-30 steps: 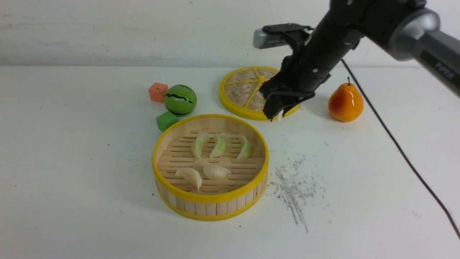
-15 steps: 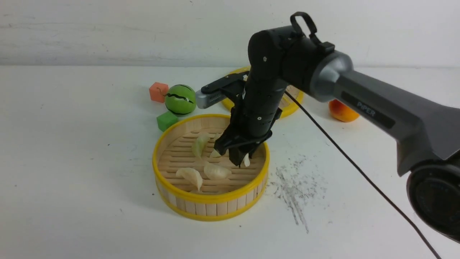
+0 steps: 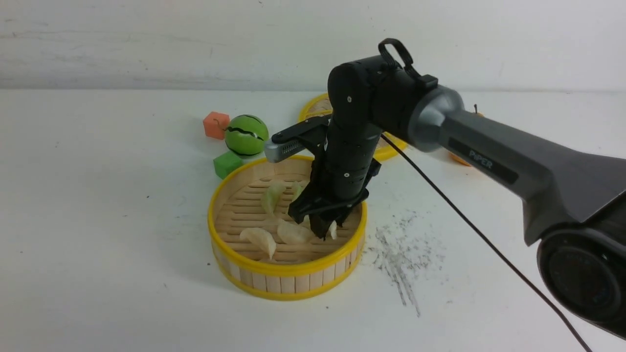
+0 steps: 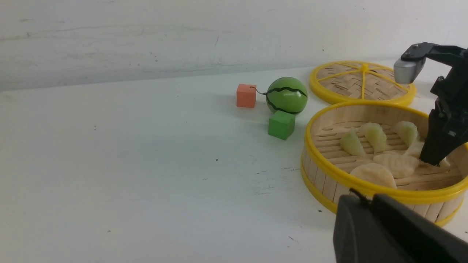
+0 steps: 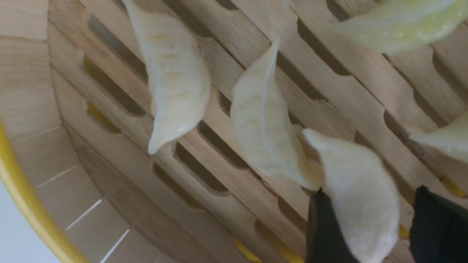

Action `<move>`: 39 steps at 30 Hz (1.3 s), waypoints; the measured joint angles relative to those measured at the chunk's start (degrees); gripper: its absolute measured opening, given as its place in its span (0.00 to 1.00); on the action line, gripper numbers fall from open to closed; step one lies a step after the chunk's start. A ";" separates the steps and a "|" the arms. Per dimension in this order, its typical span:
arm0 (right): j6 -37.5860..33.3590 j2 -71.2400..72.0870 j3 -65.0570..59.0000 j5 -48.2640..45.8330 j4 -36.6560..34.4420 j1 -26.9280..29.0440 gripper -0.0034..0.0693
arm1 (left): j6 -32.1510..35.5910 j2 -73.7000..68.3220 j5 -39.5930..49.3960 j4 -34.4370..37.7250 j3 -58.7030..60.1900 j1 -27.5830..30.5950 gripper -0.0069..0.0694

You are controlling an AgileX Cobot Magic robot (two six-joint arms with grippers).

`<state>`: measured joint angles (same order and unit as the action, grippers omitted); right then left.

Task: Put the dumplings into the steamer on the white table.
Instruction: 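Place the dumpling in the bamboo steamer basket with the right gripper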

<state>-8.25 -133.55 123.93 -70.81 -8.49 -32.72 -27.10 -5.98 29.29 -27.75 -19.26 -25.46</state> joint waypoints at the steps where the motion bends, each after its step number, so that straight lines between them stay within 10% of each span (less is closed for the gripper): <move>1: 0.00 0.00 0.00 0.00 0.00 0.00 0.51 | 0.00 0.00 0.00 0.00 0.00 0.00 0.16; 11: 0.07 2.31 0.65 -0.23 -0.03 0.00 0.56 | 0.00 0.00 0.00 0.00 0.00 0.00 0.17; 23: 0.27 0.11 1.89 4.87 -2.10 0.00 0.30 | 0.00 0.00 0.00 0.00 0.00 0.00 0.18; 39: 0.40 -1.39 1.93 5.93 -1.76 -2.22 0.44 | 0.00 0.00 -0.04 0.00 0.00 0.00 0.18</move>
<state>-7.85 -134.94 125.86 -64.88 -10.25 -34.94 -27.10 -5.98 29.24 -27.75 -19.26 -25.46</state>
